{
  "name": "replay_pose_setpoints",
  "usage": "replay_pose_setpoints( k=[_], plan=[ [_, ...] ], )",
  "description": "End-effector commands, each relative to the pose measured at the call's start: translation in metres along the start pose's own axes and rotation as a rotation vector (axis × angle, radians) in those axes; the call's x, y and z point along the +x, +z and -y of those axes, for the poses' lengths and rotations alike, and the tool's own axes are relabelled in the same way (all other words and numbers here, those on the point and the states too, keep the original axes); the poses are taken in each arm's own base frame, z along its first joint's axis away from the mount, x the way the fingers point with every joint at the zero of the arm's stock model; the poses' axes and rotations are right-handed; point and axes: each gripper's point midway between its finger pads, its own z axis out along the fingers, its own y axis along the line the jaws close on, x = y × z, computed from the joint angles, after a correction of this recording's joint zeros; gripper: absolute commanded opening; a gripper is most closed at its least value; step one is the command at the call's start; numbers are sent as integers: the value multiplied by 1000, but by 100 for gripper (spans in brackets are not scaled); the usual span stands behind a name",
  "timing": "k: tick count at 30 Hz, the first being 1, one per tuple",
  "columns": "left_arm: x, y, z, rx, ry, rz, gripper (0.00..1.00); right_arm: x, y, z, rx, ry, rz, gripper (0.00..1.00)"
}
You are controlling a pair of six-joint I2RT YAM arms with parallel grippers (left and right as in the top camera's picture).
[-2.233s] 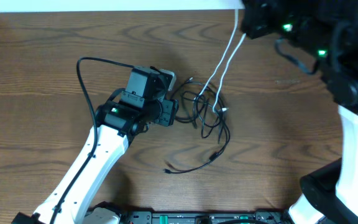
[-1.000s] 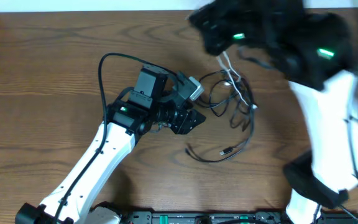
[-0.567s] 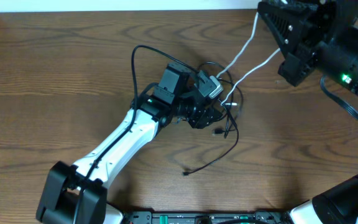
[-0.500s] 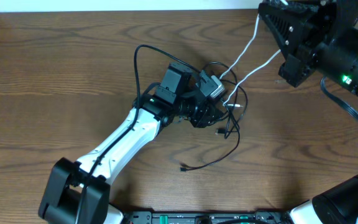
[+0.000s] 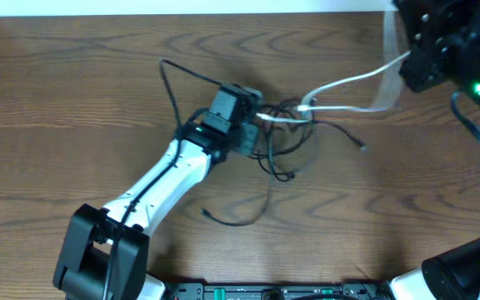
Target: Untangle cables
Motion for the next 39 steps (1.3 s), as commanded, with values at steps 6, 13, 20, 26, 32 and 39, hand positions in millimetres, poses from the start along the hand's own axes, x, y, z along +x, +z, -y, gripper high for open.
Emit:
replay_pose_setpoints(
  k=[6,13,20,26,32,39],
  plan=[
    [32,-20,-138,-358,-445,-78,7,-4,-16,41,148,61,22,1],
    [33,-16,-115,-49,-409,-130,7,2,-6,46,165,67,-5,1],
    [27,-16,-64,191,-257,-134,8,12,5,120,502,80,-37,1],
    [24,-26,-1,455,-48,-117,8,25,4,210,770,131,-76,1],
    [30,-31,41,559,69,-130,8,34,-2,294,841,223,-69,1],
    [38,-33,68,596,133,-151,8,62,-33,395,871,390,-37,1]
  ],
)
